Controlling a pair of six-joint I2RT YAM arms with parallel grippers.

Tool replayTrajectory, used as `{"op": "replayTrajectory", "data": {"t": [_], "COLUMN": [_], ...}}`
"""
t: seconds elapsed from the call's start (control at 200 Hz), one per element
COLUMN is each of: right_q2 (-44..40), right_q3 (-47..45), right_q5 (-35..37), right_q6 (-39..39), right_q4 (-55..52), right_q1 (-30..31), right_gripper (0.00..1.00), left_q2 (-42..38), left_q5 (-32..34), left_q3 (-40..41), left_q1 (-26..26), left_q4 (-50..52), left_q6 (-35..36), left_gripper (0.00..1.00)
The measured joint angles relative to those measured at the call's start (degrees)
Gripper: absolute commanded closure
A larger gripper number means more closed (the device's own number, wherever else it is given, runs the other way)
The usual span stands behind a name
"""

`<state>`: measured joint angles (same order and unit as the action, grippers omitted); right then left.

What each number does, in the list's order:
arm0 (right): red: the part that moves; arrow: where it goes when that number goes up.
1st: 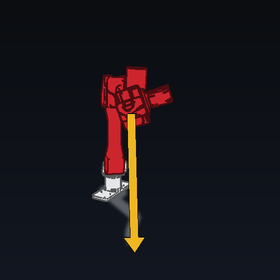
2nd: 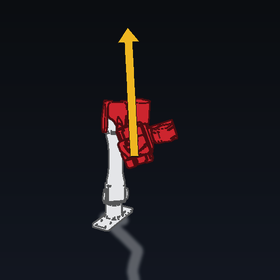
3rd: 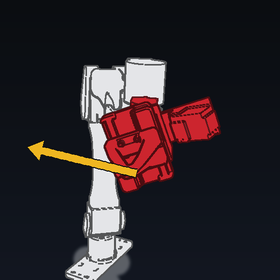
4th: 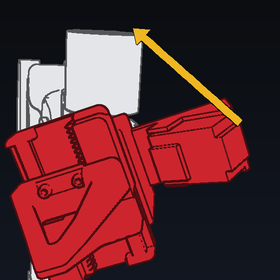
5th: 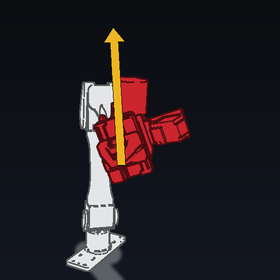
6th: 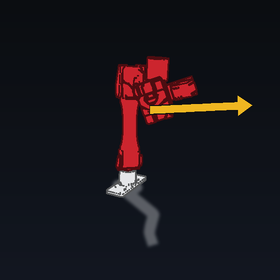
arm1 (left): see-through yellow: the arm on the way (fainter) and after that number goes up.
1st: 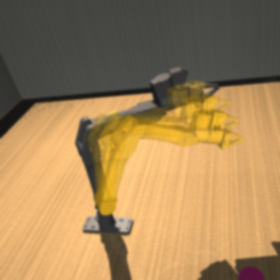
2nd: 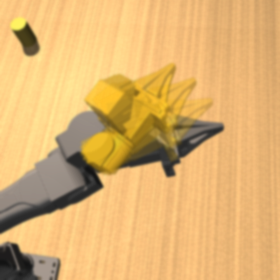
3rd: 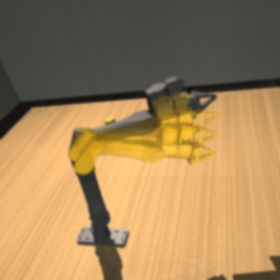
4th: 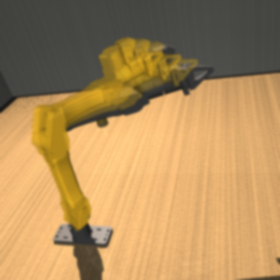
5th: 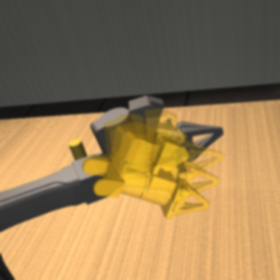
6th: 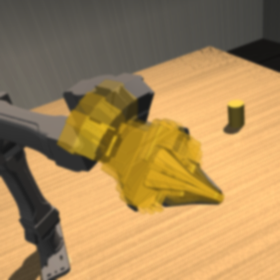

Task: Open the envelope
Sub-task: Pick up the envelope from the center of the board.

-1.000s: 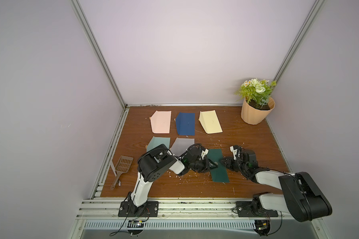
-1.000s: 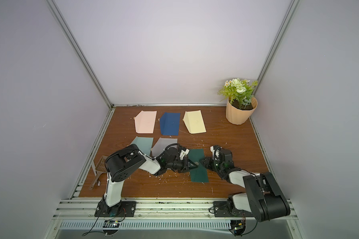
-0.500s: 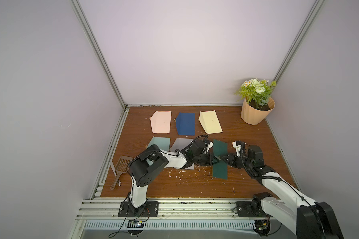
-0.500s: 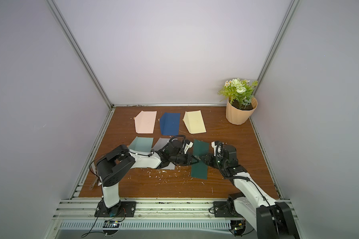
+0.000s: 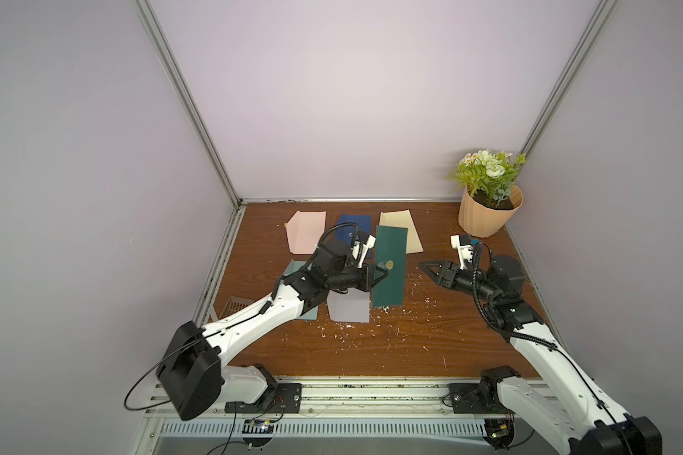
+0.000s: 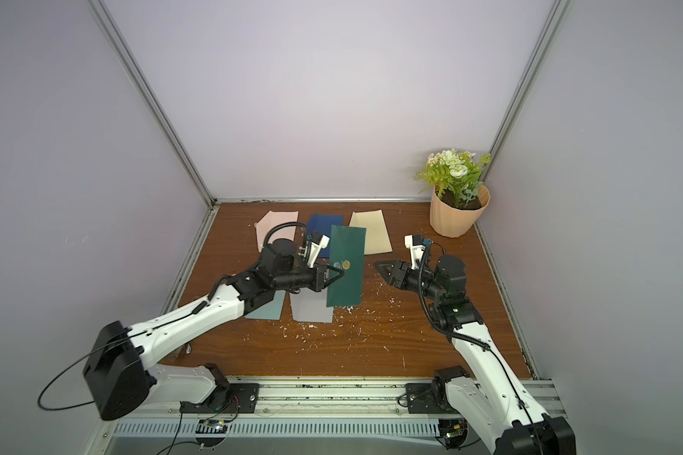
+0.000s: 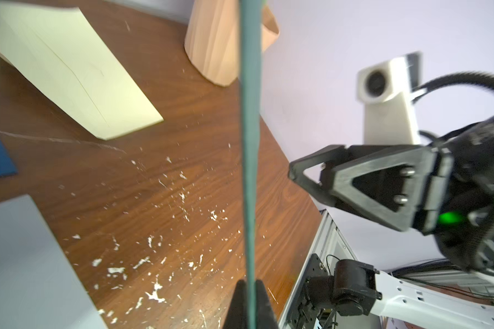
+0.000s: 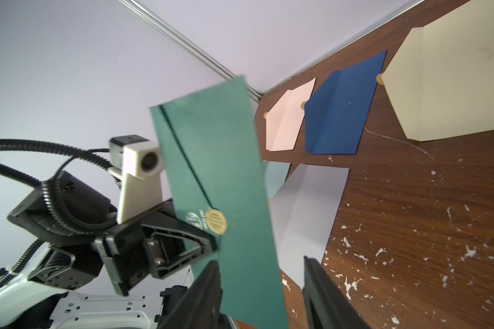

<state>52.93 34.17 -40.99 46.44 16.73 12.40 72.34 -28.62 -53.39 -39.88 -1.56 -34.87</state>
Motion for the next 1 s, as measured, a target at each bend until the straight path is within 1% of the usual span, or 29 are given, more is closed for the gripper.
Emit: {"op": "replayTrajectory", "data": {"t": [0.08,0.185,0.33,0.495,0.635,0.726,0.751,0.791,0.841,0.921,0.941,0.996], "right_q2": [1.9,3.9,6.8,7.5,8.1,9.6,10.1,10.8,11.8,12.7,12.9,13.0], "right_q3": [0.0,0.1,1.5,3.4,4.4,4.9,5.0,5.3,5.7,6.3,6.4,6.6], "right_q5": [-1.7,-3.6,-5.6,-6.1,-6.3,-6.4,-6.5,-6.9,-7.2,-7.4,-7.4,-7.3], "right_q6": [1.6,3.6,5.2,5.5,4.8,4.5,4.4,4.2,3.7,3.1,3.1,2.8], "right_q4": [4.5,10.5,16.2,20.1,20.8,21.2,21.2,21.2,21.2,21.2,21.2,21.2], "right_q1": [0.1,0.7,2.7,5.6,7.8,9.6,10.1,10.9,11.9,13.0,13.2,13.4], "right_gripper": [0.48,0.48,0.49,0.49,0.5,0.52,0.54,0.61,0.77,0.97,1.0,1.0], "left_q2": [-4.8,-7.7,-7.6,-7.6,-7.5,-6.8,-6.5,-5.8,-4.9,-3.5,-3.3,-2.9], "left_q5": [-2.3,-6.4,-11.2,-14.5,-17.7,-19.0,-19.3,-19.9,-20.4,-20.8,-20.9,-21.0], "left_q3": [2.1,4.9,7.9,8.3,9.2,9.3,9.3,9.3,9.3,9.3,9.3,9.3], "left_q1": [2.1,2.5,2.5,3.6,4.7,4.8,4.8,4.8,4.8,4.8,4.8,5.0], "left_q4": [-0.3,-1.9,-4.3,-7.1,-13.1,-15.5,-16.0,-16.9,-17.6,-17.9,-17.9,-17.8], "left_q6": [1.0,1.0,0.4,-0.7,-3.6,-4.7,-4.9,-5.2,-5.7,-5.8,-5.8,-5.8], "left_gripper": [1.0,1.0,1.0,1.0,1.0,1.0,1.0,1.0,1.0,1.0,1.0,1.0]}}
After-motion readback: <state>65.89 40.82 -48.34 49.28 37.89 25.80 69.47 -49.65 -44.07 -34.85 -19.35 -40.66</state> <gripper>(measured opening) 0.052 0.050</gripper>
